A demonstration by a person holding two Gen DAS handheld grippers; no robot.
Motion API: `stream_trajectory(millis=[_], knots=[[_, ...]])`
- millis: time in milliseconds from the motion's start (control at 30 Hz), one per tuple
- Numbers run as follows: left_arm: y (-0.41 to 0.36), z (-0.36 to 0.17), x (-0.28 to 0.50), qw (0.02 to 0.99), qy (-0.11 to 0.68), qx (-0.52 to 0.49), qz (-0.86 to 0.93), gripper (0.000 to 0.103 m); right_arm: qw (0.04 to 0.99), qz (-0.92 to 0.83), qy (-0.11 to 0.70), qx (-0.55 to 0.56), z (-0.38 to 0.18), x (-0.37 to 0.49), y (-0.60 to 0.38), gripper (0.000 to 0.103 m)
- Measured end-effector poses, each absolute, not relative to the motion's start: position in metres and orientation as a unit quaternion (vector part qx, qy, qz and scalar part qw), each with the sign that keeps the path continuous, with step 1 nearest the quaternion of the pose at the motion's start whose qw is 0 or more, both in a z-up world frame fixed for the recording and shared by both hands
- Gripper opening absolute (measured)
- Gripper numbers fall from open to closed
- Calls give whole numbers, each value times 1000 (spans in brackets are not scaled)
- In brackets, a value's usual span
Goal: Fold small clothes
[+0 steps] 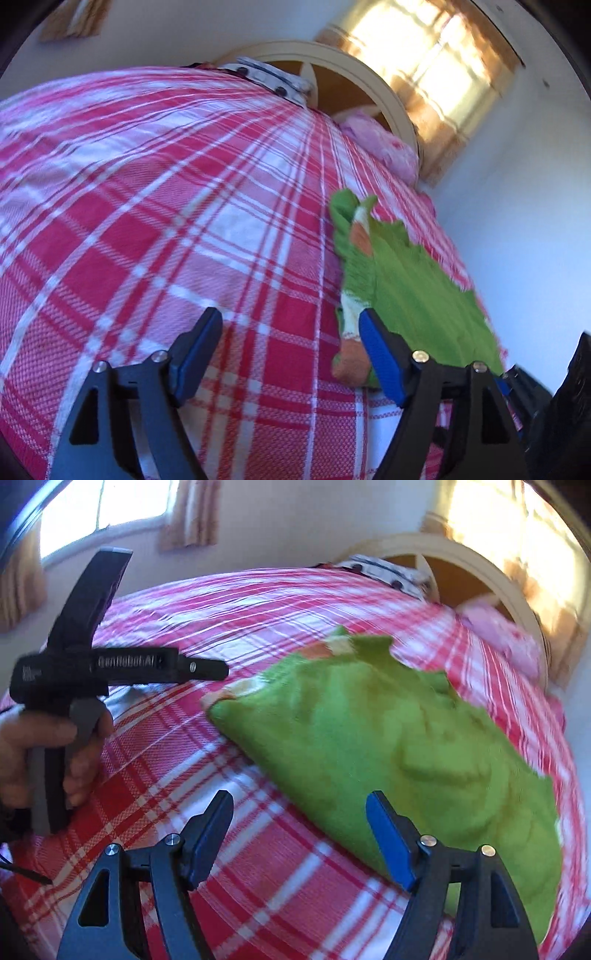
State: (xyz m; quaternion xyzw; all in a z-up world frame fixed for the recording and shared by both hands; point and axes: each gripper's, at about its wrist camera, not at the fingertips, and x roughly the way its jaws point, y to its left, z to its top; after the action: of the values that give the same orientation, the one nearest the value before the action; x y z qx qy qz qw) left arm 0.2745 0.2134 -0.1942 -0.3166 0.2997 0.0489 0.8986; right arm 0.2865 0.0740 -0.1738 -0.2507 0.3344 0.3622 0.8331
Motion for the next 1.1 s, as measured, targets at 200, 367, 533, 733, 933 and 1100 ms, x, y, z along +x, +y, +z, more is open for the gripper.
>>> stream_trajectory(millis=[200, 367, 533, 733, 933, 1100], knots=[[217, -196, 276, 898, 298, -321, 43, 79, 831, 351, 288, -322, -177, 272, 114, 75], [221, -198, 275, 896, 290, -336, 31, 79, 823, 327, 264, -382, -196, 272, 140, 61], [221, -198, 274, 896, 286, -339, 25, 79, 833, 320, 252, -375, -199, 278, 146, 52], [217, -186, 289, 894, 309, -323, -12, 79, 834, 311, 248, -382, -208, 277, 148, 47], [223, -158, 335, 905, 324, -268, -62, 79, 836, 315, 259, -366, -211, 283, 146, 25], [224, -154, 386, 895, 348, -264, -88, 79, 838, 308, 253, -374, -214, 279, 147, 25]])
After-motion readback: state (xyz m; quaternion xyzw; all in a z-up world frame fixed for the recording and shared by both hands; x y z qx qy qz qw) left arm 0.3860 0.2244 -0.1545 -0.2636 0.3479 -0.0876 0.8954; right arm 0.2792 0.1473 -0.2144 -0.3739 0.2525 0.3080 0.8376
